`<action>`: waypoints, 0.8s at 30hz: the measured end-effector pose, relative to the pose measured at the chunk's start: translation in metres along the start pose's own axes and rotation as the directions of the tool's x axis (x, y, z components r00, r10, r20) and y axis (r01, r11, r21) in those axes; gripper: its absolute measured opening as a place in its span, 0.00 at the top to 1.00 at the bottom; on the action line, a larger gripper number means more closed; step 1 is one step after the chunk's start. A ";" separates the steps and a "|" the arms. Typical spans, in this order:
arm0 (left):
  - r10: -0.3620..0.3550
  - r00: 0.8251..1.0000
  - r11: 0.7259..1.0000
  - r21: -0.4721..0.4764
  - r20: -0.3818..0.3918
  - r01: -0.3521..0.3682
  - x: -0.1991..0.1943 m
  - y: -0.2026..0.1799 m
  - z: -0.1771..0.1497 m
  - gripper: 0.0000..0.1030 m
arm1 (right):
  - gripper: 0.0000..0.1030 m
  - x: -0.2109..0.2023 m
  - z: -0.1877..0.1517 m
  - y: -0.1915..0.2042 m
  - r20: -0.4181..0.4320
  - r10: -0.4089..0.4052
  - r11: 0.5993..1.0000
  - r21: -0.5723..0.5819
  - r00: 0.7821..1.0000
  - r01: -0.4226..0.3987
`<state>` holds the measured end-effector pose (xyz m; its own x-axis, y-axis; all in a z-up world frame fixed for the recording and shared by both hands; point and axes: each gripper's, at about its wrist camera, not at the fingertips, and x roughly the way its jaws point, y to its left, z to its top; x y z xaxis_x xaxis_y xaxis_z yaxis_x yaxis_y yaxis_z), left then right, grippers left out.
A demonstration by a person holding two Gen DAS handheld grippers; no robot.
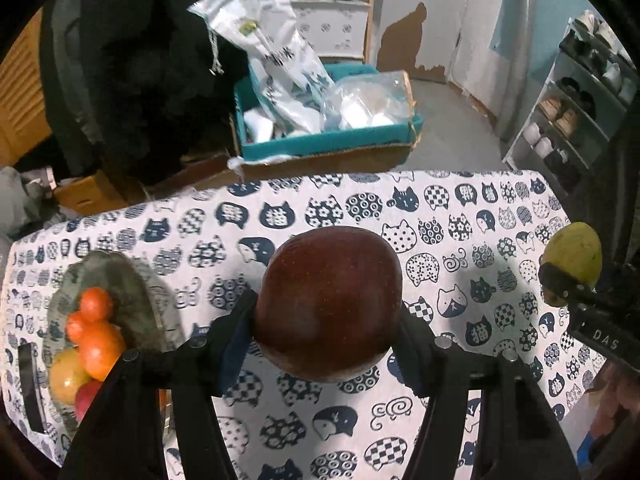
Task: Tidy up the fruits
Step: 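Lift the mango and apple and carry both toward the glass bowl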
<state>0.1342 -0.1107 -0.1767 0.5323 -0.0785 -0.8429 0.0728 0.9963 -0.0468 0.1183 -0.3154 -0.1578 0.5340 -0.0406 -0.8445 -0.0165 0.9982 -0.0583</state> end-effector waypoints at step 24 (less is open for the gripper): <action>0.049 0.987 0.998 -0.045 0.154 -0.042 -0.106 0.062 -0.022 0.37 | 0.24 -0.099 0.015 0.067 0.163 0.086 0.992 -0.107 0.983 -0.070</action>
<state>0.0638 -0.0396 -0.1019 0.6588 -0.0346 -0.7515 0.0120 0.9993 -0.0355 0.0771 -0.2439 -0.0696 0.6612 0.0538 -0.7483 -0.1437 0.9880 -0.0559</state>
